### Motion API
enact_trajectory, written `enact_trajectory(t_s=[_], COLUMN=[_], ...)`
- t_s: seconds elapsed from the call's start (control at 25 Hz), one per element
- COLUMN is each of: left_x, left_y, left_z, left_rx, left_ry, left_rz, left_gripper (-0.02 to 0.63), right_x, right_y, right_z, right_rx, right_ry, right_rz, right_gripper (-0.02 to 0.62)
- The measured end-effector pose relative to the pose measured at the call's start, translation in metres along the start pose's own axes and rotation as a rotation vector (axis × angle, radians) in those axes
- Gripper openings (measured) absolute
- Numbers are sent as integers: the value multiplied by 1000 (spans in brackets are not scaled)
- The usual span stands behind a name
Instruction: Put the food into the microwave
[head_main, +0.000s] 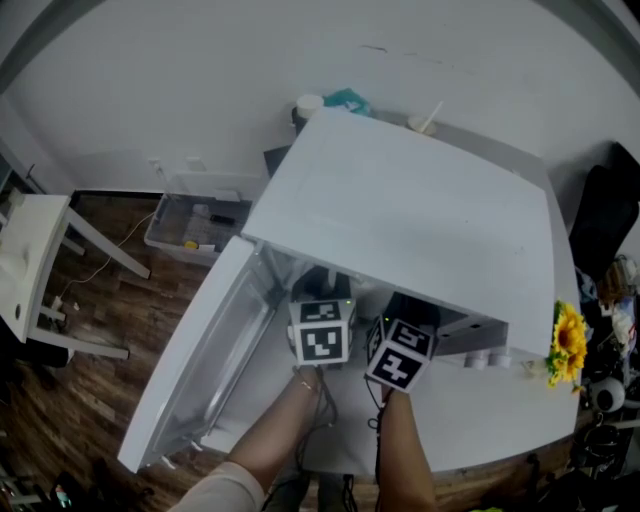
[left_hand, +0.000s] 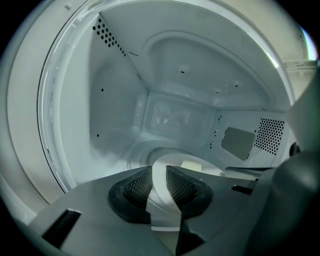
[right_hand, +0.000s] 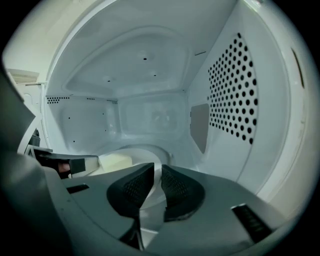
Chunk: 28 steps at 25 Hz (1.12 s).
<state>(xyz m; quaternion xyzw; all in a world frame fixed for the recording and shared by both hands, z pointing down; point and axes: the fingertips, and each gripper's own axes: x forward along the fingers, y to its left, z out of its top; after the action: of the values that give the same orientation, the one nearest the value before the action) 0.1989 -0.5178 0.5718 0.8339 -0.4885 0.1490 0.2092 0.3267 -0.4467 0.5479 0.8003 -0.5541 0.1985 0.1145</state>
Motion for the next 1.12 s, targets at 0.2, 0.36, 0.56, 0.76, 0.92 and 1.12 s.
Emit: enact_trajectory(t_s=[0.2,0.36,0.56,0.76,0.92,1.12], left_x=[-2,-14,-45,-80,-113,-166], left_y=[4,5,7,-5,-22,-41], left_z=[0,6,5,0,-6,-11], left_rx=[-50,-27,-16,-19,-9,15], left_ry=[-15,-37,-74,-82,-74,-75], left_rz=[-28,-10,-4,-56,-111,-145], left_gripper=[91,91,91,90,50,25], right_x=[-4,-8,-24,-54,-91,-148], right_y=[1,3,5,15,23,30], right_z=[1,3,5,9,10,9], right_rx=[26,35,39,63,74,24], right_ry=[-29,-47,-69,-88,-105,-111], right_rz=[14,31,22,79,129,161], right_gripper=[60,60,28,23,23,23])
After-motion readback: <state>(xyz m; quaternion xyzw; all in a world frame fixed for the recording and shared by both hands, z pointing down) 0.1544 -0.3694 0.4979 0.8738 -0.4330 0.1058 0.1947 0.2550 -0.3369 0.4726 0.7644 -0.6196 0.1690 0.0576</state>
